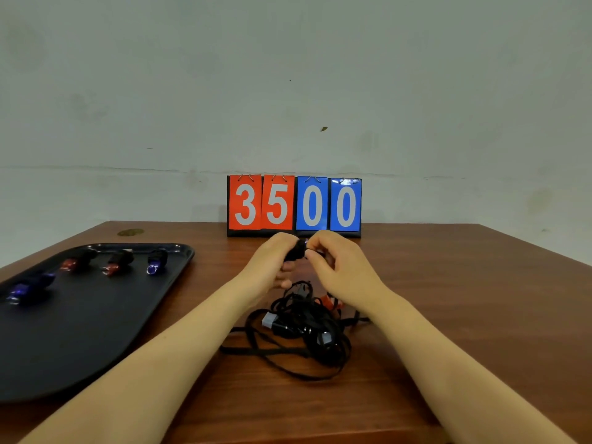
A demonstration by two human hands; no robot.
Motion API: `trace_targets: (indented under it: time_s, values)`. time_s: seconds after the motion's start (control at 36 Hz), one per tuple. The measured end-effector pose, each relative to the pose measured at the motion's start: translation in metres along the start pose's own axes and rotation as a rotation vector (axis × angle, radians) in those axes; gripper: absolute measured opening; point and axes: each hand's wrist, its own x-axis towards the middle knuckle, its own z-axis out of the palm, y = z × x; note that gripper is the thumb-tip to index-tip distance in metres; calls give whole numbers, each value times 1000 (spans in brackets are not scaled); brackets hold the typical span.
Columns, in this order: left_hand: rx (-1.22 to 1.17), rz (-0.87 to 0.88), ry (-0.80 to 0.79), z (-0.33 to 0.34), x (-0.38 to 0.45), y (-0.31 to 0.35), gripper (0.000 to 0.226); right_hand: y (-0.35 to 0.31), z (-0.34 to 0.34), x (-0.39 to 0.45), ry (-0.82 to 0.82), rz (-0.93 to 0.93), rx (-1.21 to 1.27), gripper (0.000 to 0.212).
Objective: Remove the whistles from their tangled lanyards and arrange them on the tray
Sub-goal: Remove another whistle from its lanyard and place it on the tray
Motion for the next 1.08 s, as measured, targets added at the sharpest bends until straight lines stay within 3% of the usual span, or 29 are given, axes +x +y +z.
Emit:
trace_targets:
  time_s: [0.06,0.11,0.25,0.53,0.67,0.89,1.08]
  values:
    - [247,63,2,2,-1,-2,19,3,0,2,27,9,-19,12]
    - [332,111,-13,4,-2,-3,24,6,0,4,80,48,7,10]
    - [148,119,-17,9,-4,1,24,5,0,8,177,231,201,15]
    - [-243,30,-9,8,-1,2,16,6,-3,9,88,511,674,15]
    - [-349,29,-57,9,-4,0,32,3,0,10,80,525,651,15]
    - [-581,-37,-32,7,1,-5,23,5,9,9,39,493,532,12]
    - [-652,-67,1,6,5,-8,26,4,7,11,56,581,1220,14]
